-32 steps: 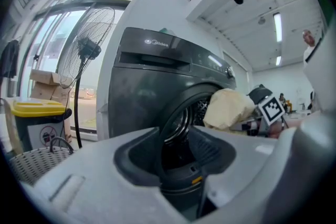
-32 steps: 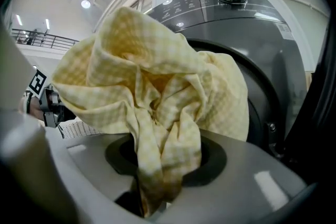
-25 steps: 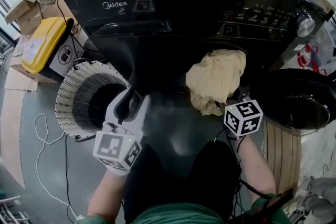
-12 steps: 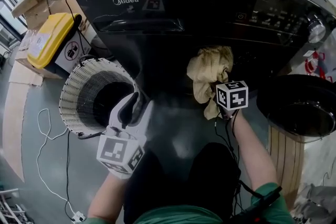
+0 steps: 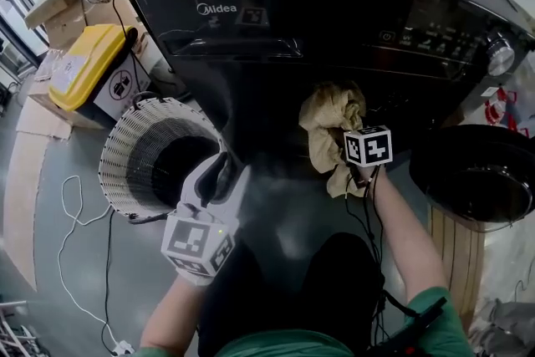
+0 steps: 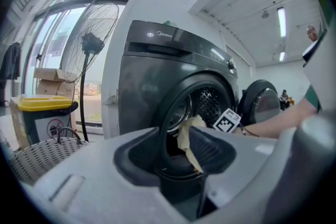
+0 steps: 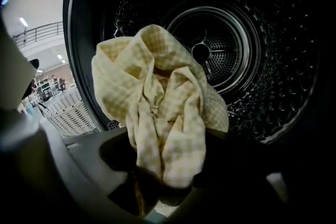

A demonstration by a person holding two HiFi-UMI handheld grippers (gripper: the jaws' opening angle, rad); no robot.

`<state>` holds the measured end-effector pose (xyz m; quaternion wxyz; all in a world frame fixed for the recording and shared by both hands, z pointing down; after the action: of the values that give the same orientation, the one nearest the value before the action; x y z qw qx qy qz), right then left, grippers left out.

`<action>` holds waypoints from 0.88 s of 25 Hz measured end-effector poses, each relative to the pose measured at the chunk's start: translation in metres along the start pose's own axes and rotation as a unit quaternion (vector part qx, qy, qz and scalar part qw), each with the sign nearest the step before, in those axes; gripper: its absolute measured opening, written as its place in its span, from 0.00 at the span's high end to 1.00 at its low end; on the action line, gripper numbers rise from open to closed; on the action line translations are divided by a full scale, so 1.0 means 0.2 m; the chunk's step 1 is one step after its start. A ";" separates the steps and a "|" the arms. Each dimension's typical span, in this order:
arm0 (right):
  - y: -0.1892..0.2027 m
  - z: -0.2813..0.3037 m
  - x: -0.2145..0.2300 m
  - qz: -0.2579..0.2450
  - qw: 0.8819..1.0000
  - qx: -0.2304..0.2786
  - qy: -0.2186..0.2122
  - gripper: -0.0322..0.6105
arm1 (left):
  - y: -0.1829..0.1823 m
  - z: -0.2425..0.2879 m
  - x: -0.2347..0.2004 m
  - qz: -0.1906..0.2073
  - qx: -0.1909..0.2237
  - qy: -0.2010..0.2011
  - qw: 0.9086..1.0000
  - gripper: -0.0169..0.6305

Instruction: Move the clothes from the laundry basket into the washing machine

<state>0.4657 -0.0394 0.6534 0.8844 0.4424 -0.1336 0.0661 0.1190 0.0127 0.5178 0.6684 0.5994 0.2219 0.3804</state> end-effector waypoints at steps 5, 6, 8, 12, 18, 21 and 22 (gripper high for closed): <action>-0.01 -0.02 -0.01 -0.006 1.000 -0.003 0.007 0.50 | -0.01 0.00 0.00 0.003 0.001 0.008 1.000 0.70; -0.01 -0.02 -0.01 -0.012 1.000 -0.001 0.012 0.50 | -0.01 0.00 0.00 0.004 0.002 0.009 1.000 0.70; -0.02 -0.03 -0.02 -0.018 1.000 0.001 0.013 0.48 | 0.00 0.01 -0.01 0.001 0.003 0.011 1.000 0.70; -0.04 -0.06 -0.04 -0.018 1.000 0.003 0.010 0.46 | 0.01 0.02 -0.02 -0.006 0.007 0.014 1.000 0.70; 0.00 -0.24 -0.02 0.010 0.999 0.044 0.023 0.37 | 0.02 0.02 -0.03 -0.011 0.012 0.017 1.000 0.70; 0.12 -0.24 -0.04 0.012 0.999 0.035 0.034 0.35 | 0.03 0.02 -0.04 -0.014 0.013 0.016 1.000 0.70; 0.17 -0.22 -0.05 0.007 0.999 0.022 0.037 0.34 | 0.03 0.02 -0.04 -0.017 0.013 0.016 1.000 0.70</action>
<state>0.4567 0.0160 0.6520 0.8781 0.4584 -0.1019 0.0918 0.1144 0.0038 0.5231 0.6631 0.5983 0.2475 0.3756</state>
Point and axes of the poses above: the fingertips, and each gripper's own axes: z forward along the fingers, x to its right, y out of its underside, the point moved 10 cm from there along -z, backward along the fingers, and after that the axes turned 10 degrees about z, right-handed, at the moved point
